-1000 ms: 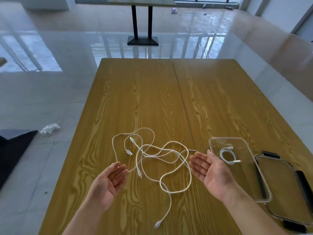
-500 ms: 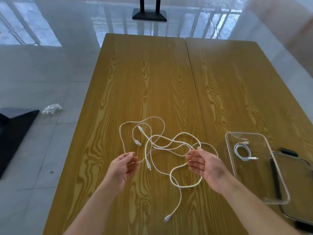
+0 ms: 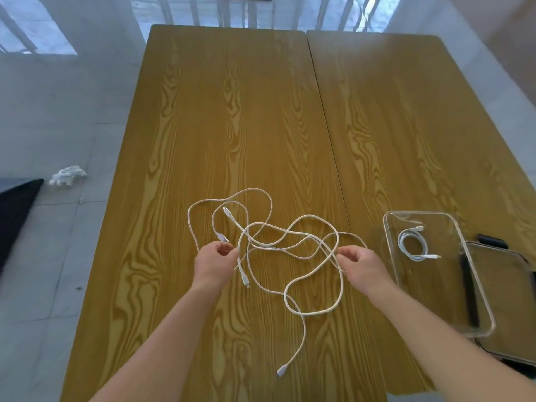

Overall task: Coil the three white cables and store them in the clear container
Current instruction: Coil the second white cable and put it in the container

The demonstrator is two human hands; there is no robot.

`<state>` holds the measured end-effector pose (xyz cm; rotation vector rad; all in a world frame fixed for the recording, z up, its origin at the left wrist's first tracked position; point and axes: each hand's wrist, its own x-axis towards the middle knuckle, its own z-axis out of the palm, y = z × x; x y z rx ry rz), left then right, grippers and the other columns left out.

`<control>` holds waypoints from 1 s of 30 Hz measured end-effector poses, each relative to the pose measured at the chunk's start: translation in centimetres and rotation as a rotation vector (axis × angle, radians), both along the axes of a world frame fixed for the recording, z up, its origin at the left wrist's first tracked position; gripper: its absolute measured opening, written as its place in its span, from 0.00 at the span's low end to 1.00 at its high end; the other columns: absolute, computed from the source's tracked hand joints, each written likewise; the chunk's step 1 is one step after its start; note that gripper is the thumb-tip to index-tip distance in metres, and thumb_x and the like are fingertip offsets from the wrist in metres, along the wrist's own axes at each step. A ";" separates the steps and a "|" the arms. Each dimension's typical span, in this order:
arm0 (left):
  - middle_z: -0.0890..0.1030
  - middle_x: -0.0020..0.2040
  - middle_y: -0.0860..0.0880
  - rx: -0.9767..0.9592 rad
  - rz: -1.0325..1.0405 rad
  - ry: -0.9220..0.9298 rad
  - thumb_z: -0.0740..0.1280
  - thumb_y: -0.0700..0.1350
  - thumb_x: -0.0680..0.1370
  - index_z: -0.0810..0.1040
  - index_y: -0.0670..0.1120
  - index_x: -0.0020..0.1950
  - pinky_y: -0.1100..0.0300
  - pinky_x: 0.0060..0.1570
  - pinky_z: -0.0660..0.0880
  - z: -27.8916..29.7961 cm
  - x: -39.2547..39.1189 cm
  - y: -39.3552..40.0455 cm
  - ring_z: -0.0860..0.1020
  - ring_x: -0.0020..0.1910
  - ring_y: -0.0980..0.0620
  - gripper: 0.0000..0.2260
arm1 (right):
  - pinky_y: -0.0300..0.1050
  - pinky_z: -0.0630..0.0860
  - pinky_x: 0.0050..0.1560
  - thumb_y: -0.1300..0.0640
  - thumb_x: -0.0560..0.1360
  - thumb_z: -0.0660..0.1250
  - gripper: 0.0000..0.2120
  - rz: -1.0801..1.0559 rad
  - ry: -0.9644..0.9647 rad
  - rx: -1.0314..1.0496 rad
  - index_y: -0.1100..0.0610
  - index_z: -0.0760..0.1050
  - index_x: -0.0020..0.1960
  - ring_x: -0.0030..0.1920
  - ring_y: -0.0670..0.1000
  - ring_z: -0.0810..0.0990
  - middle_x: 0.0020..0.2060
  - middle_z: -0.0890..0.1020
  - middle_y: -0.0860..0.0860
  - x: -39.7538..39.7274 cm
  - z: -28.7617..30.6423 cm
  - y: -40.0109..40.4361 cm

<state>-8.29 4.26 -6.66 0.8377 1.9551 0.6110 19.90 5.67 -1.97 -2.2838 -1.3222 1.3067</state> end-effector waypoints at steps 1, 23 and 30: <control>0.82 0.44 0.50 -0.003 -0.008 0.014 0.69 0.45 0.78 0.81 0.46 0.50 0.56 0.46 0.80 -0.1 0.2 0.4 0.81 0.46 0.51 0.04 | 0.44 0.75 0.57 0.54 0.80 0.65 0.15 0.051 -0.039 0.005 0.54 0.77 0.66 0.58 0.50 0.79 0.57 0.82 0.49 -0.1 -0.3 0.2; 0.84 0.45 0.51 0.141 0.004 -0.117 0.63 0.45 0.82 0.78 0.49 0.50 0.66 0.34 0.74 1.2 1.0 -0.2 0.79 0.40 0.55 0.05 | 0.48 0.81 0.48 0.45 0.83 0.58 0.15 0.125 0.259 -0.121 0.51 0.80 0.55 0.36 0.50 0.83 0.30 0.82 0.53 -2.2 0.6 3.7; 0.82 0.39 0.46 0.350 0.037 -0.296 0.65 0.44 0.81 0.79 0.51 0.49 0.63 0.36 0.76 4.7 0.4 -0.9 0.79 0.34 0.52 0.04 | 0.53 0.81 0.48 0.45 0.83 0.58 0.17 0.171 0.587 -0.234 0.54 0.78 0.60 0.40 0.58 0.83 0.37 0.83 0.60 -2.3 4.2 2.9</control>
